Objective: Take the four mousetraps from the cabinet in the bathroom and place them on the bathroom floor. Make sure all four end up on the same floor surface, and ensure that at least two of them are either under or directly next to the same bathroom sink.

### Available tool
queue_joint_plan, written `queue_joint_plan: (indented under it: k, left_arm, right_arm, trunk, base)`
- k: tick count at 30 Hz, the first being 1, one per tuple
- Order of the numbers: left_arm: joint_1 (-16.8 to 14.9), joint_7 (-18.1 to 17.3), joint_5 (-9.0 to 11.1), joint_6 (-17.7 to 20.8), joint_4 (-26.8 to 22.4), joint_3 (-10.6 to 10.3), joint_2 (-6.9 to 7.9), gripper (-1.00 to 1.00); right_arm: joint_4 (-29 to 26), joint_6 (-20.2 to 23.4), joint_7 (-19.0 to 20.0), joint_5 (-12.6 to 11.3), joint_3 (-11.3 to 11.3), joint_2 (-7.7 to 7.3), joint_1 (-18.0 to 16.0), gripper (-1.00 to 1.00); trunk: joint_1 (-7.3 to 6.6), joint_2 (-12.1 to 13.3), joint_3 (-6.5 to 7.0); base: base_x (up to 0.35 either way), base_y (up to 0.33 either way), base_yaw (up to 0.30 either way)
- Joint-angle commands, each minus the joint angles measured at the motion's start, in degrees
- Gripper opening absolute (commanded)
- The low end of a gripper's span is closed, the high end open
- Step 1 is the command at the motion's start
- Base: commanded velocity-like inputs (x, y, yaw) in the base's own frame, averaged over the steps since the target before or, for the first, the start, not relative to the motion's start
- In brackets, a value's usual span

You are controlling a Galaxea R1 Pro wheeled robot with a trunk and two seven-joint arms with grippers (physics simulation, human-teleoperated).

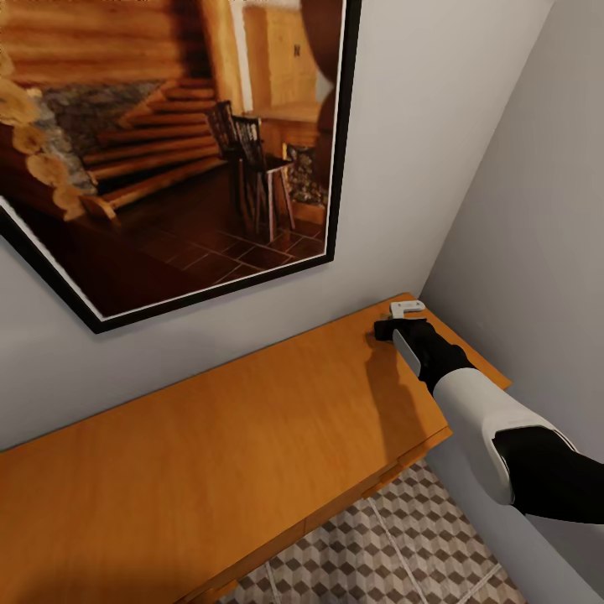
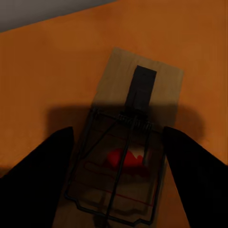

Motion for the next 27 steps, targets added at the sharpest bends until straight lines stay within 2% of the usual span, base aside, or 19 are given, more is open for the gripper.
queue_joint_plan:
  k: [1,27]
  left_arm:
    - [-0.06,0.19,0.48,0.07,0.09,-0.47,-0.04,-1.0]
    - [-0.06,0.19,0.47,0.07,0.09,-0.47,-0.05,-1.0]
  right_arm:
    - [-0.03,0.24,-0.46,-0.94,0.43,-0.06,-0.02,-1.0]
    - [-0.88,0.13,-0.29,-1.13,0.51,-0.21,-0.02,-1.0]
  trunk:
    - [0.03,-0.09,-0.09]
    - [0.03,-0.09,-0.09]
  base:
    - [0.0,0.0,0.0]
    - [0.0,0.0,0.0]
